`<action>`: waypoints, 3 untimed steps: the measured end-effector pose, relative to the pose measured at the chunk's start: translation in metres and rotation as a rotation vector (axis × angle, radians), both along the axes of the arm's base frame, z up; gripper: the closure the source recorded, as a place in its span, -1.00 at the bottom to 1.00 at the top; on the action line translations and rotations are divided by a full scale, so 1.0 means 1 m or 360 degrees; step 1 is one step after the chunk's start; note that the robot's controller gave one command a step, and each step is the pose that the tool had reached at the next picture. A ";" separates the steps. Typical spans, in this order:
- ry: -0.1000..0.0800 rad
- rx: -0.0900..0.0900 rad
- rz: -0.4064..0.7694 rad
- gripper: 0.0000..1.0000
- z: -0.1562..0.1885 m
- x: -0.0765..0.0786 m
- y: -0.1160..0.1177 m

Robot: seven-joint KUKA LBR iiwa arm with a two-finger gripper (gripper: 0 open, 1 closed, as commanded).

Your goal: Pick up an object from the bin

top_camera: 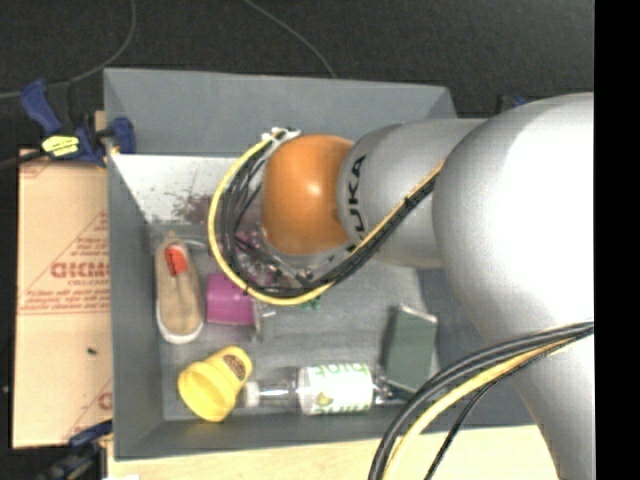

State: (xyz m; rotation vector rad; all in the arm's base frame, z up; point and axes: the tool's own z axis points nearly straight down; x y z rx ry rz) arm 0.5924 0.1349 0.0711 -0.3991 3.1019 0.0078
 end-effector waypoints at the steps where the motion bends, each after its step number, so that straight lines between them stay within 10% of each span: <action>1: 0.0000 0.0001 -0.0001 1.00 0.000 0.000 0.000; 3: -0.0010 -0.0003 0.0209 1.00 0.032 0.000 -0.013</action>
Offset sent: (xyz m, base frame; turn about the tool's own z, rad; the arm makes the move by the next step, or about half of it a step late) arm 0.0000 0.0076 0.1874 0.0505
